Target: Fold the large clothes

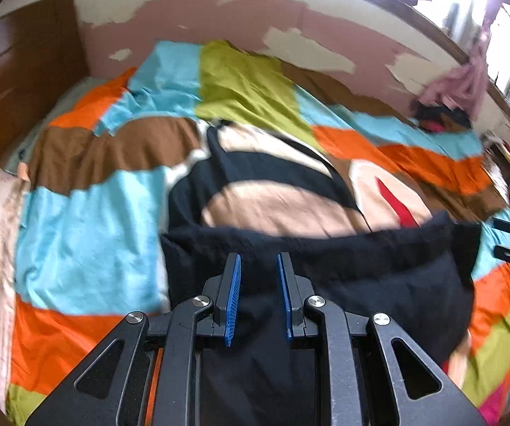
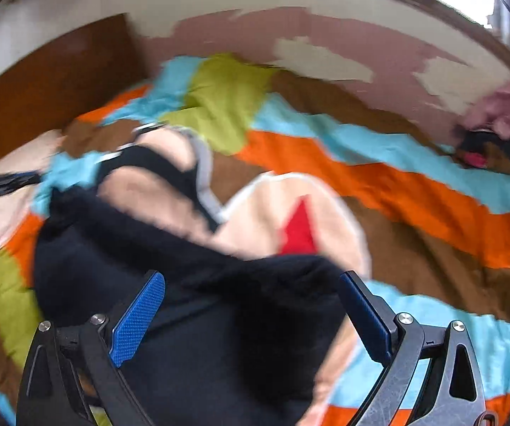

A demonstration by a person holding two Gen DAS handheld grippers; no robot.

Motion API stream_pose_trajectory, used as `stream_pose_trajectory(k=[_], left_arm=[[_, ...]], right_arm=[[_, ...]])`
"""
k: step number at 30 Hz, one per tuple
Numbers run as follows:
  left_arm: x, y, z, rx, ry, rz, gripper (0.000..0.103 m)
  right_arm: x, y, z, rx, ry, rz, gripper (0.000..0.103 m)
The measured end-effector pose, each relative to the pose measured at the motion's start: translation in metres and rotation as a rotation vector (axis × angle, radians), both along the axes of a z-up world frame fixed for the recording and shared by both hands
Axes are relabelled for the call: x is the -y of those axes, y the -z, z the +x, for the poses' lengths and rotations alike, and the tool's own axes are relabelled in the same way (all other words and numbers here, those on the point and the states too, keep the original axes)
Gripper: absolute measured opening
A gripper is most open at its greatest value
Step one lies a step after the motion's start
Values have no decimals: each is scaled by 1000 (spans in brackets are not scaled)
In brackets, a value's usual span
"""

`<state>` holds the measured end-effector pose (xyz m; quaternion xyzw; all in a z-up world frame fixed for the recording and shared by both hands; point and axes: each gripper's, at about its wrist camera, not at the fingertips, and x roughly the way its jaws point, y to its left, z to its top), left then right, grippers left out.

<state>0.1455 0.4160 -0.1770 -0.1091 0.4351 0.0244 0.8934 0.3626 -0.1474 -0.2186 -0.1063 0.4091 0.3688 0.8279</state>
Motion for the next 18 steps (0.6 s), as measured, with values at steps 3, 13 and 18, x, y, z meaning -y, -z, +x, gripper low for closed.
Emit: stream_pose_trajectory(k=[3,13,18], left_arm=[[17,18,-3,-56,70,5,17],[4,93,53,-171,-35,54,17],[7,110,67,-177,-45,116,18]], right_arm=[[-4,24,-12,-65,-42,-14,97],[0,101,53,-207,177,-113,36],[-14,123,66,-212,218,-162,36]])
